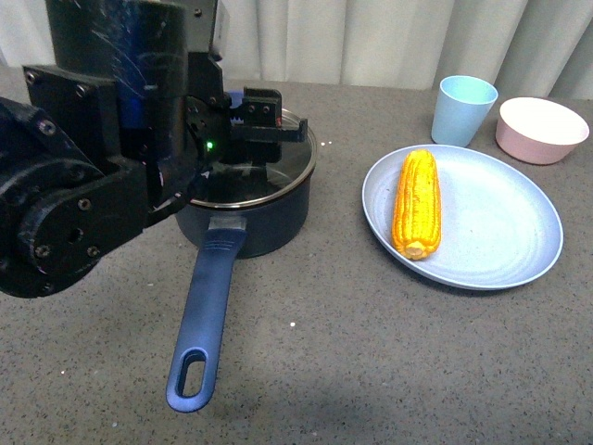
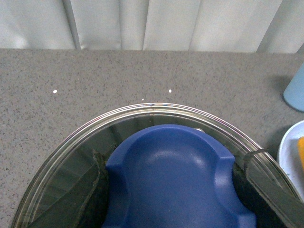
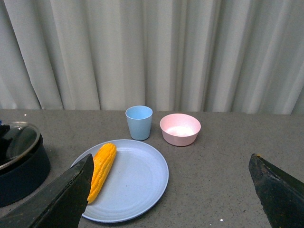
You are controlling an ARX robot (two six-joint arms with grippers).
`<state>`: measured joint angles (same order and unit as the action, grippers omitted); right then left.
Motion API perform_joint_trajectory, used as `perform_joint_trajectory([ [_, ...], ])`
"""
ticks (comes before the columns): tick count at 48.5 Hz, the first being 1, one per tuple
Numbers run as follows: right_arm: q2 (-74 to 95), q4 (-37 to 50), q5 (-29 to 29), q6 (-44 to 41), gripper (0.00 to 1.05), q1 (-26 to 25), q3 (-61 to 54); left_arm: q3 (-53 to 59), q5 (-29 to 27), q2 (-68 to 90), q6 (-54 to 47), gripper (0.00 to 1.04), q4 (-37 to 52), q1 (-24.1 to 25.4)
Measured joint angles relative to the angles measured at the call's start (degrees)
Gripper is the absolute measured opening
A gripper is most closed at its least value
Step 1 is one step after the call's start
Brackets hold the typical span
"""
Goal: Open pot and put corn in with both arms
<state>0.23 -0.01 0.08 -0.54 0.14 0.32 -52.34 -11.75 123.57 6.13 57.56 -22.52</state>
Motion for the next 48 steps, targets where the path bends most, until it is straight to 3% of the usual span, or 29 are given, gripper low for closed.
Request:
perform_joint_trajectory([
  [13, 0.00, 0.00, 0.02, 0.00, 0.96, 0.00, 0.00, -0.35, 4.33, -7.98, 1.29, 0.57, -2.36, 8.22],
  [30, 0.00, 0.00, 0.00, 0.00, 0.96, 0.00, 0.00, -0.33, 6.40, 2.75, 4.26, 0.57, -1.38, 20.46],
  [48, 0.00, 0.00, 0.00, 0.00, 0.96, 0.00, 0.00, -0.76, 6.05, 10.97, 3.02, 0.57, 0.61, 23.69],
])
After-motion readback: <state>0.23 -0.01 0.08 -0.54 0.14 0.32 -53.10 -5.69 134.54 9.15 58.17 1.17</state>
